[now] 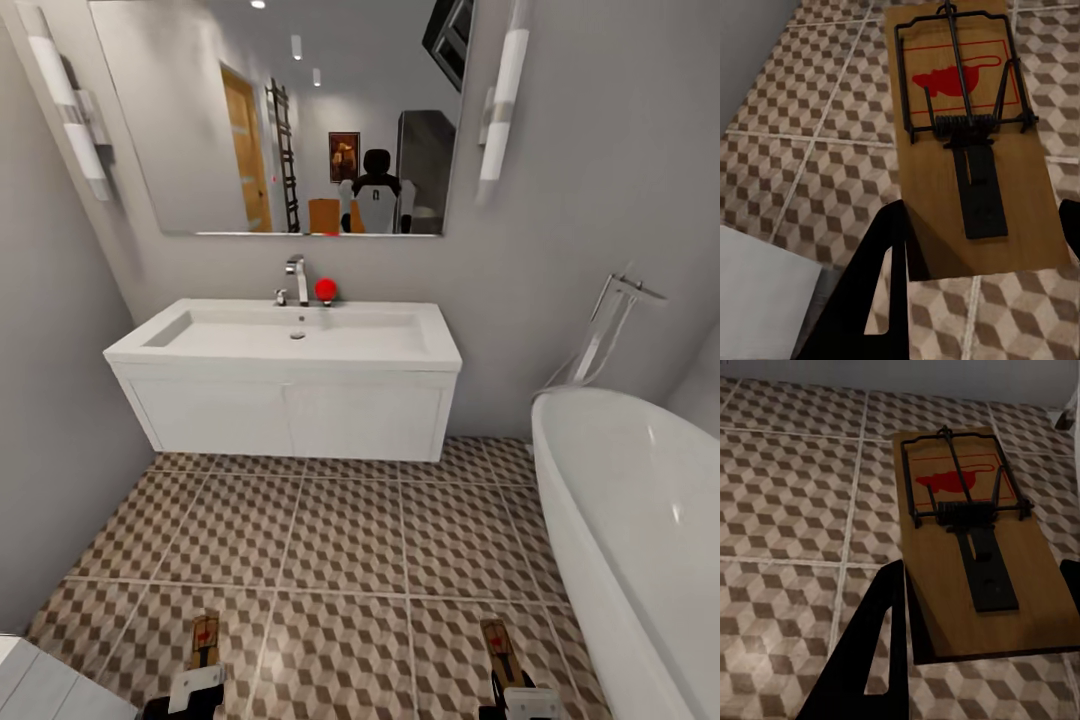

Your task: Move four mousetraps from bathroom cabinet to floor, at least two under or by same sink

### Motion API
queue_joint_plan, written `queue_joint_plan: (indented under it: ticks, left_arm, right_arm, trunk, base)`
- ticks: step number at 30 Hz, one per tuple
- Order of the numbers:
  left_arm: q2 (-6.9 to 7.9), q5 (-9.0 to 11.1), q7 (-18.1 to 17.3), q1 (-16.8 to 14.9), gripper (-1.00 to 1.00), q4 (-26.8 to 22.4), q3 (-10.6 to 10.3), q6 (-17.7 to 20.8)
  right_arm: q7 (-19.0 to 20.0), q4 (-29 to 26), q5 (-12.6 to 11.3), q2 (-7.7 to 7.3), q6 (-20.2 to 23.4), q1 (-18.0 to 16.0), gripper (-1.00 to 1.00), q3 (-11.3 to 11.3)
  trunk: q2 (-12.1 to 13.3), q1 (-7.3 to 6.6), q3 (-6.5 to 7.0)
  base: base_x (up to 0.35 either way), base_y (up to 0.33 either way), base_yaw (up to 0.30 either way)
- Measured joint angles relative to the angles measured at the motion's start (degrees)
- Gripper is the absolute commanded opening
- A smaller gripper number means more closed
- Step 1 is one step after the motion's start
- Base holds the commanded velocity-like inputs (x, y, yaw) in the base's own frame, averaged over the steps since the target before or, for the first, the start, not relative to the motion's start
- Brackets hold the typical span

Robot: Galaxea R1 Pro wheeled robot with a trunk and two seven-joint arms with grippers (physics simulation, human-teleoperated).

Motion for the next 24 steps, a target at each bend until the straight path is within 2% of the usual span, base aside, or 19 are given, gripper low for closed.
queue_joint_plan:
  ticks: [8, 24]
  left_arm:
    - [0.00, 0.00, 0.00, 0.00, -1.00, 0.00, 0.00, 0.01]
    - [0.00, 0.00, 0.01, 0.00, -1.00, 0.00, 0.00, -0.02]
  right_arm:
    - [-0.02, 0.02, 0.00, 0.00, 0.00, 0.01, -1.00, 0.00]
    - [-0.04, 0.03, 0.00, 0.00, -0.06, 0.00, -1.00, 0.00]
  trunk:
    - [0.00, 0.01, 0.00]
    - [0.00, 0.03, 0.00]
  base:
    - [0.289, 0.000, 0.000]
    - [0.018, 0.000, 0.000]
